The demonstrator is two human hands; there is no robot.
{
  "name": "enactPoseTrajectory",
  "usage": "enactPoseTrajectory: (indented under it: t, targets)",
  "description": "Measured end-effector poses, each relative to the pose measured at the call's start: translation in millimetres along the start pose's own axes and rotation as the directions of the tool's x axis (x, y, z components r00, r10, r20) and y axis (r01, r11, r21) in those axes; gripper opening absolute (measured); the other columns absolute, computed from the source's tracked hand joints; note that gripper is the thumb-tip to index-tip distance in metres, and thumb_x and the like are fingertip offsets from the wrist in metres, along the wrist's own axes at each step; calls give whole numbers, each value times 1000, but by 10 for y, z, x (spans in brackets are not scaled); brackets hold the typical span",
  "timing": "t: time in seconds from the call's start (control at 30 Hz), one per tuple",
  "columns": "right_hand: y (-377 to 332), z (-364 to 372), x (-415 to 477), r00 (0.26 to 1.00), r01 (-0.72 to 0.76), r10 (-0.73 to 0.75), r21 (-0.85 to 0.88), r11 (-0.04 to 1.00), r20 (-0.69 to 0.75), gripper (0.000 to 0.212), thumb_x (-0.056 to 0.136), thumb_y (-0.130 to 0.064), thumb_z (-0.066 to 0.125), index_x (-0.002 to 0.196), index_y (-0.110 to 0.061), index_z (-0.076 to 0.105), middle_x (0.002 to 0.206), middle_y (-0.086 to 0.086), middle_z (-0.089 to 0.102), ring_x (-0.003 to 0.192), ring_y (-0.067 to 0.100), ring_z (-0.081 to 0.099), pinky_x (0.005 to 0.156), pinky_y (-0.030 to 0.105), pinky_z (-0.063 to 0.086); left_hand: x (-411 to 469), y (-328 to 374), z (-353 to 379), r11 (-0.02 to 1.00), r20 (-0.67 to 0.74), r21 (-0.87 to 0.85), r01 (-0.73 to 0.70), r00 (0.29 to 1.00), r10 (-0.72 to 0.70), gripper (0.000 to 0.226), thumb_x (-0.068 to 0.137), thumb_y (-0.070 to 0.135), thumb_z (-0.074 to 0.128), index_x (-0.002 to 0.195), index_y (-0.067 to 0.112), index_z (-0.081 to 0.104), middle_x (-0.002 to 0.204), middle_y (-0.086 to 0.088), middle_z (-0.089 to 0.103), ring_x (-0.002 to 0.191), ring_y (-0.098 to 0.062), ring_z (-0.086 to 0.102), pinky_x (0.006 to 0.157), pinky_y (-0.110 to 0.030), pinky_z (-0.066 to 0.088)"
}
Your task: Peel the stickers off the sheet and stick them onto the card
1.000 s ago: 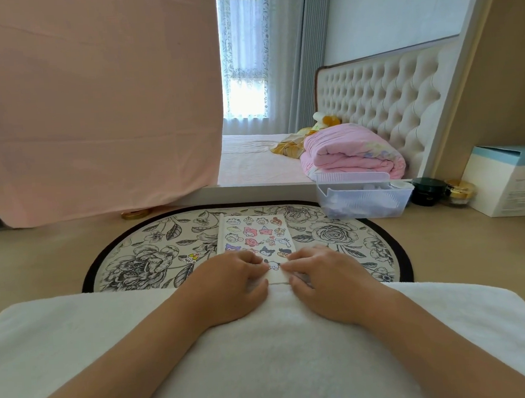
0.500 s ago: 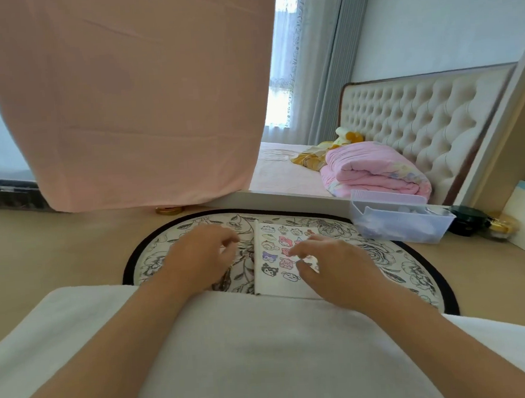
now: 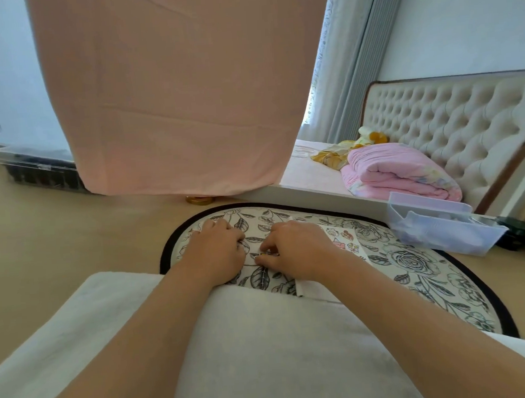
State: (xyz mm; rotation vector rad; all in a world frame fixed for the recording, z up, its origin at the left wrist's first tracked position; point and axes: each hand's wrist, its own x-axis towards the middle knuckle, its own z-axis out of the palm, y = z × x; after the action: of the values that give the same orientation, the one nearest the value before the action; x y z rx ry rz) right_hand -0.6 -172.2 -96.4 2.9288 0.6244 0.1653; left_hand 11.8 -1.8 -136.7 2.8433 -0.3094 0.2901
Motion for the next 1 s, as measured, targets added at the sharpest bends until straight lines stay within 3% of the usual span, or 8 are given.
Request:
enactPoseTrajectory:
  t: [0.17,0.33,0.43,0.57,0.63,0.7,0.83,1.0]
  targets:
    - [-10,-21,45,1000,-2,2,-3,1000,-7,34,94,-57,55,107,-30,68,103,-9,66,96,15,61,80,35,53,6,22,16,999,2,-25,-22,1000,22,39,98,30,44,136,28,55,137,-1,50,129,-22,37,107,-44,38]
    - [45,-49,19,996,-80,89,341,937,-11,20,87,-51,70,91,-32,64,91,-13,66,85,10,60,74,32,51,-33,83,-20,981,-33,-177,-84,996,79,32,97,24,50,124,31,64,125,4,59,124,-19,44,103,-40,41]
    - [117,-58,-38,991,-81,125,502,861,-53,15,84,-44,76,83,-32,67,76,-7,67,66,7,57,69,33,51,-65,154,-70,931,-44,-356,-81,997,70,25,94,22,54,109,33,70,102,11,67,100,-13,60,86,-33,50]
    - [237,-76,-234,973,-22,199,811,585,-117,2,86,-26,79,87,-26,78,61,-1,61,50,7,46,54,23,42,-132,314,-187,695,5,-719,-22,999,36,20,90,17,61,98,32,72,81,10,75,75,-9,70,70,-26,55]
    - [270,-99,-369,960,-22,257,882,470,-113,4,86,-21,78,90,-23,80,60,-2,61,48,7,45,49,18,40,-167,399,-240,579,46,-815,15,998,38,18,88,15,67,98,29,74,82,6,77,72,-8,71,66,-19,53]
    - [293,-122,-500,946,-46,314,925,377,-81,8,84,-19,81,91,-21,79,64,2,66,46,9,47,47,18,40,-193,500,-267,518,54,-855,23,998,44,14,87,20,74,99,28,75,81,2,77,69,-8,69,68,-21,55]
    - [415,-150,-739,925,-69,379,977,199,-12,12,84,-19,80,94,-13,76,70,3,72,46,13,49,41,18,36,-255,737,-251,499,4,-867,-8,1000,24,16,86,19,75,100,27,74,75,6,76,64,-8,65,63,-27,54]
    - [621,-129,-997,920,-89,391,984,156,21,9,84,-13,79,92,-10,78,68,0,71,50,13,53,43,19,36,-331,940,-168,515,-35,-855,-62,997,63,15,86,17,73,95,29,74,74,7,75,63,-6,60,65,-27,51]
